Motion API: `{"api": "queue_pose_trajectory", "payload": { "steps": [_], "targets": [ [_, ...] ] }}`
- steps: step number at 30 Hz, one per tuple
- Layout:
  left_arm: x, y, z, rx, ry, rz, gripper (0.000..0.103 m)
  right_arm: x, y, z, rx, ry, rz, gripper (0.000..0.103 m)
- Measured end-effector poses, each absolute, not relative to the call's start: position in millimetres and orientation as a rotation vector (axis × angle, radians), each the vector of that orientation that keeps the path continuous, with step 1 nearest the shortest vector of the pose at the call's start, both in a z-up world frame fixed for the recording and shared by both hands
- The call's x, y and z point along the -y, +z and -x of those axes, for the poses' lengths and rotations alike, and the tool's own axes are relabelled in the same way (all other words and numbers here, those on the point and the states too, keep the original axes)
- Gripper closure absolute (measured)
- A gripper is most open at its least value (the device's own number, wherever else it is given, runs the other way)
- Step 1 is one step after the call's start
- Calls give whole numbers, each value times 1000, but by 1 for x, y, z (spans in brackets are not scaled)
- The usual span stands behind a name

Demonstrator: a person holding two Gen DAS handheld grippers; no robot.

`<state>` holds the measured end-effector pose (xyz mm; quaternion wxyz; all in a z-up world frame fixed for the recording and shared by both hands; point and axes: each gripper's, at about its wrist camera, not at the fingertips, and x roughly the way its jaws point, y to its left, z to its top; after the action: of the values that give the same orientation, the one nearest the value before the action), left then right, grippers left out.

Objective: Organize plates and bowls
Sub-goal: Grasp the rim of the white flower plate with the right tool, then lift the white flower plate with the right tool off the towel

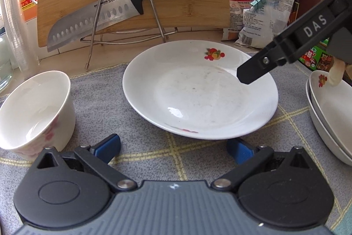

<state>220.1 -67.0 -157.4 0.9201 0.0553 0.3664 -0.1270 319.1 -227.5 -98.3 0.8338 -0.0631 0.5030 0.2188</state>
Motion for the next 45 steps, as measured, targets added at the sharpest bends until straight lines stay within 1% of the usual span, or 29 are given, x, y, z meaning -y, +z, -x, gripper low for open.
{"api": "queue_pose_trajectory", "payload": {
  "steps": [8,15,45],
  "targets": [
    [67,-156,-223,-765,-346,-153,1,216,-114,-336,-1162,540,103,0],
    [70,-157,-226,-734,-428,-179,1,211,-125,-346,-1190,571,89,0],
    [73,-160,-231,-699,-491,-195,0,206,-126,-398,-1138,752,40,0]
  ]
}}
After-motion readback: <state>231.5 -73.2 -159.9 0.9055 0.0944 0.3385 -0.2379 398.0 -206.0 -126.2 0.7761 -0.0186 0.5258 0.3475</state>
